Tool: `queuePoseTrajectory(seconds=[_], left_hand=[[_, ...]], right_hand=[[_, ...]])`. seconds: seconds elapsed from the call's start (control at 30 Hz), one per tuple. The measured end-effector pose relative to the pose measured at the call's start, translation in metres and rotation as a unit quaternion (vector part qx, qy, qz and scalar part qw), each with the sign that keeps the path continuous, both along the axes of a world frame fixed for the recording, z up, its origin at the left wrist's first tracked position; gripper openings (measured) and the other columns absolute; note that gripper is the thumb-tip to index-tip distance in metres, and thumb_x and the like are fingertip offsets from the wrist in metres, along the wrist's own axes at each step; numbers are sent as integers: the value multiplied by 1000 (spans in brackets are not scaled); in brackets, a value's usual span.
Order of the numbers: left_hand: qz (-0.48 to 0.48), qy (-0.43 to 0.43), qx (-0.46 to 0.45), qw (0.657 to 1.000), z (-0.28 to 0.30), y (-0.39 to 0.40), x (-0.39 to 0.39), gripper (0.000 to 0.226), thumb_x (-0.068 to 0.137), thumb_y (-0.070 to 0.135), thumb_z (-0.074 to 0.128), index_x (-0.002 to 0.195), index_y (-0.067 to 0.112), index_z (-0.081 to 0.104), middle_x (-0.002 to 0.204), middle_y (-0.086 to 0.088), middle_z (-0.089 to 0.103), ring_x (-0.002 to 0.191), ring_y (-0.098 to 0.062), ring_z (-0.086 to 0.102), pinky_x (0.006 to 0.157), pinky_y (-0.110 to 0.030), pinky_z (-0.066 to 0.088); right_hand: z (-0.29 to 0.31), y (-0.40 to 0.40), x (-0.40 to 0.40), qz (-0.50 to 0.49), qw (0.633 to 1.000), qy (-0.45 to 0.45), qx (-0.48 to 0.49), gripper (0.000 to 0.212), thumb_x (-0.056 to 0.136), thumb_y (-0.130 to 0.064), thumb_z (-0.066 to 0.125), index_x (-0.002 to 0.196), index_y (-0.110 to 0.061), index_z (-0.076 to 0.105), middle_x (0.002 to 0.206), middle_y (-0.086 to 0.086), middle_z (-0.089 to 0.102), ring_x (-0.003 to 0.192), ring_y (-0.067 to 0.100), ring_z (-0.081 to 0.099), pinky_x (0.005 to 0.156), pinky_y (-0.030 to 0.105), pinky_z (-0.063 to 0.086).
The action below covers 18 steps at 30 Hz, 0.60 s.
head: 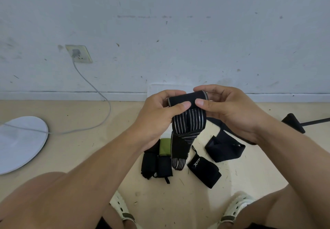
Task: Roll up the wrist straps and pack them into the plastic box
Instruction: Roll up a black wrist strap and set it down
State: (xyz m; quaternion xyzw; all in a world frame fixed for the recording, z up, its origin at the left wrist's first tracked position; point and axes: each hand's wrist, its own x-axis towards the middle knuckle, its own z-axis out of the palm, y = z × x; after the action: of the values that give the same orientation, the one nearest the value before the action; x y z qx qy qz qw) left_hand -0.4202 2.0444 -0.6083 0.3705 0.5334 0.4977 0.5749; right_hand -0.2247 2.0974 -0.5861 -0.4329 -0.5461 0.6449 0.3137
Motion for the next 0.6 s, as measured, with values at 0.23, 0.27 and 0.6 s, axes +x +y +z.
queuePoseTrajectory(seconds=[0.23, 0.27, 0.6], left_hand=[[-3, 53, 23, 998, -1, 0, 1, 28, 87, 8, 81, 107, 26, 74, 99, 1, 76, 98, -22, 76, 95, -46, 61], [-2, 55, 24, 998, -1, 0, 1, 28, 87, 10, 82, 108, 27, 73, 98, 3, 76, 97, -21, 76, 94, -45, 61], [-29, -27, -41, 998, 6, -1, 7, 33, 103, 38, 61, 127, 16, 66, 119, -8, 76, 108, -27, 75, 94, -46, 60]], right_hand=[[-2, 0, 1, -11, 1000, -11, 14, 32, 80, -6, 79, 110, -16, 75, 100, 1, 78, 92, 23, 72, 91, 36, 61], [-1, -1, 0, -16, 1000, -11, 17, 30, 83, -3, 78, 110, -16, 74, 101, 2, 78, 92, 23, 72, 93, 37, 61], [4, -7, -3, -46, 992, -32, 111, 33, 82, -1, 81, 107, -20, 74, 104, -4, 78, 80, 15, 71, 94, 33, 58]])
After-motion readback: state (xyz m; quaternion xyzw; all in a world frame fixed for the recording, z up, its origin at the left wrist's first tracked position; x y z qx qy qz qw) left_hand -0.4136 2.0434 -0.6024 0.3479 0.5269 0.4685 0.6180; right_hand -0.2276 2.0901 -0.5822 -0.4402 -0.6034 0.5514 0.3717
